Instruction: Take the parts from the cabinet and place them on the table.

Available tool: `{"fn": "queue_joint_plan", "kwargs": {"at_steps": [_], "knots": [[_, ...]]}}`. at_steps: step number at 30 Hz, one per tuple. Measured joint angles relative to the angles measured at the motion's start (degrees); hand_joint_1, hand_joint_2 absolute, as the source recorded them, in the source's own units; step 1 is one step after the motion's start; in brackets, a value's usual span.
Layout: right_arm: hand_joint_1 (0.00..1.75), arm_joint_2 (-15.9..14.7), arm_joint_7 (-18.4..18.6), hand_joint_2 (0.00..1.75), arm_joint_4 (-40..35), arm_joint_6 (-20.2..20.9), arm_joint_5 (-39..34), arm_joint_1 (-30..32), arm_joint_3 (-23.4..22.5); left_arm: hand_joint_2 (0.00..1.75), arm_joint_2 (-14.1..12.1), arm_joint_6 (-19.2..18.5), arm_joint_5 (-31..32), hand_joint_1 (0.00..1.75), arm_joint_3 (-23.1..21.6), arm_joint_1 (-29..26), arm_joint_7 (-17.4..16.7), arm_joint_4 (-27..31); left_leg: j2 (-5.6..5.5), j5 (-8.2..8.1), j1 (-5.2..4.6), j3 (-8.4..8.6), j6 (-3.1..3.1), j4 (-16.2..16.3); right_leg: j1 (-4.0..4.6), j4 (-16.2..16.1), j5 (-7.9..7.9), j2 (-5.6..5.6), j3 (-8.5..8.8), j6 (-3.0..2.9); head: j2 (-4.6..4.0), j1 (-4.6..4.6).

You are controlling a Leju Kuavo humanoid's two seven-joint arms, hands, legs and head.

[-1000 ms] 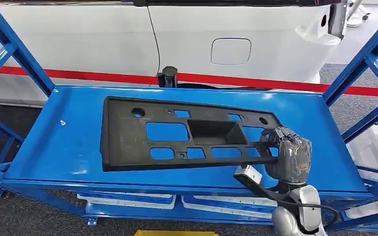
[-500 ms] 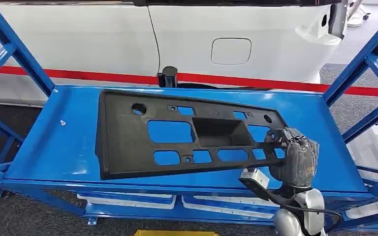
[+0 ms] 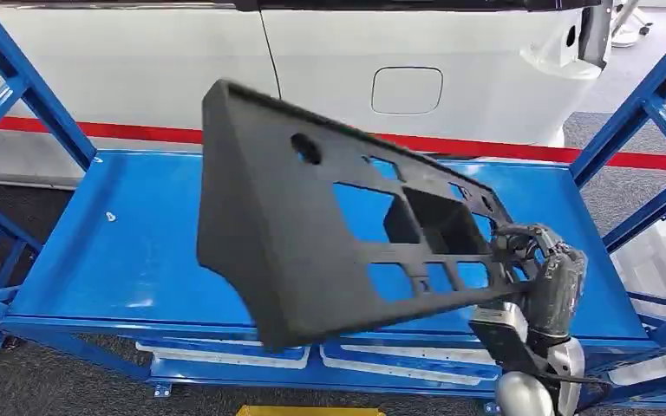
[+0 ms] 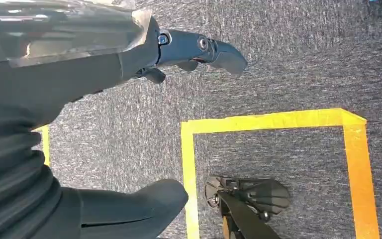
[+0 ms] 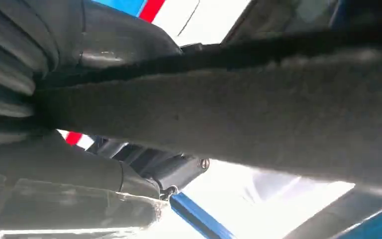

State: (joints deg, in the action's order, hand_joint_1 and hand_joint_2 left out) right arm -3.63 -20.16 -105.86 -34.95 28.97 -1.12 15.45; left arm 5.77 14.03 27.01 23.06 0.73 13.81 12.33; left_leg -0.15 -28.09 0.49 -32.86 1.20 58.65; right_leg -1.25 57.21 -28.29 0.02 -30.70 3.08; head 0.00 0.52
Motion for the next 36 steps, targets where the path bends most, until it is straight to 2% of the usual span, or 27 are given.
{"fn": "queue_joint_plan", "kwargs": {"at_steps": [5,10,17,36], "knots": [[1.75,0.98,-2.35,1.75,-2.62,5.8,-13.2,0.3,-1.44,1.75,0.2,1.29,-0.43,0.0,1.18,0.0,0.11,0.0,0.0,0.0,0.0,0.0,0.0,0.0,0.0,0.0,0.0,0.0,0.0,0.0,0.0,0.0],[1.75,1.97,-3.12,1.75,-3.6,9.92,-20.84,0.29,-2.16,1.75,0.37,2.16,-1.33,0.0,2.47,-0.03,0.09,0.0,0.0,0.0,0.0,0.02,0.0,0.0,0.0,0.0,0.0,0.01,0.01,0.0,0.0,0.0],[1.75,3.08,-2.6,1.75,-3.63,12.13,-24.23,0.18,-2.95,1.75,0.83,2.99,-2.23,0.0,3.96,-0.11,0.04,0.0,0.0,0.0,0.0,0.01,0.0,0.0,0.0,0.0,0.0,0.0,0.01,0.0,0.0,0.0],[1.75,4.85,-2.47,1.75,-4.52,14.57,-24.36,0.8,-4.35,1.75,1.64,2.88,-4.9,0.0,7.52,-0.15,0.04,0.0,-0.02,-0.02,-0.21,0.0,0.02,0.05,-0.08,-0.05,0.03,0.0,0.02,0.04,0.0,0.02]]}}
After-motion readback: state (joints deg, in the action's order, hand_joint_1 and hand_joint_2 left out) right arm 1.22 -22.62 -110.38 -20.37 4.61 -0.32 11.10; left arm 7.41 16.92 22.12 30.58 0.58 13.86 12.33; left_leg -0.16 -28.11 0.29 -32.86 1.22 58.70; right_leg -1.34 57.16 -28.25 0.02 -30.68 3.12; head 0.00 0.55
